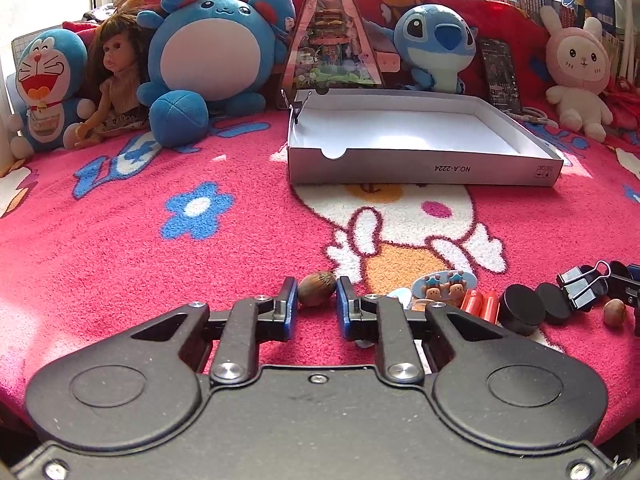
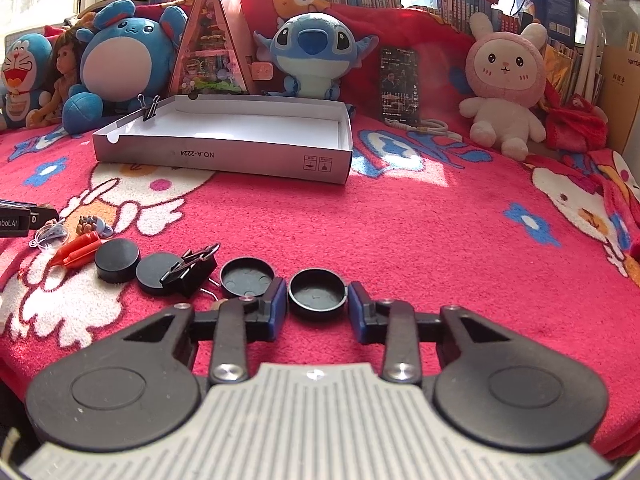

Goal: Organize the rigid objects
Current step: 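Close the right gripper on a black round lid while the left gripper grasps a walnut, then carry the black lid in the right gripper into the white box while the left carries the walnut, then open the right gripper releasing the lid while the left gripper releases the walnut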

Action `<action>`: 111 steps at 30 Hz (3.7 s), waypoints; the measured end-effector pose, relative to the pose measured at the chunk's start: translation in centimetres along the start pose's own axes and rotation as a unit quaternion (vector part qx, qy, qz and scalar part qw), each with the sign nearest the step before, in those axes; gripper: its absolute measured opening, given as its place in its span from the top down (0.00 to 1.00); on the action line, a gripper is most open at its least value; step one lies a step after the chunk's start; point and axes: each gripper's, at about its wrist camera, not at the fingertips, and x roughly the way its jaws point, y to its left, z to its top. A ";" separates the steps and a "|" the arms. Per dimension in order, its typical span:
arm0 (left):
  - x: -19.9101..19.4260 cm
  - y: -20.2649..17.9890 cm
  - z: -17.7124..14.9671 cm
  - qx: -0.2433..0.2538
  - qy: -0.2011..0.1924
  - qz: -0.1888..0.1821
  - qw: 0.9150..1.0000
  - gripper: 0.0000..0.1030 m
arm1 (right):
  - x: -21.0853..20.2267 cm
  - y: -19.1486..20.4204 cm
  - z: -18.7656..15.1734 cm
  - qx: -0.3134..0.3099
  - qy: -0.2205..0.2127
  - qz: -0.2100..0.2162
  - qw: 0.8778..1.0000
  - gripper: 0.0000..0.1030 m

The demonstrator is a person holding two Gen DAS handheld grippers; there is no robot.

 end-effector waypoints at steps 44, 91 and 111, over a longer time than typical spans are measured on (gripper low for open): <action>8.0 -2.6 14.8 -0.010 0.050 -0.085 0.995 0.81 | 11.5 0.0 14.6 0.037 0.050 0.058 0.996 0.64; 14.6 -4.8 14.6 0.011 0.079 -0.042 0.996 0.80 | 18.1 1.4 15.6 0.020 0.117 0.036 0.992 0.64; 13.6 -5.0 14.3 0.022 0.068 -0.049 0.996 0.59 | 17.3 1.4 15.4 0.004 0.104 0.040 0.994 0.43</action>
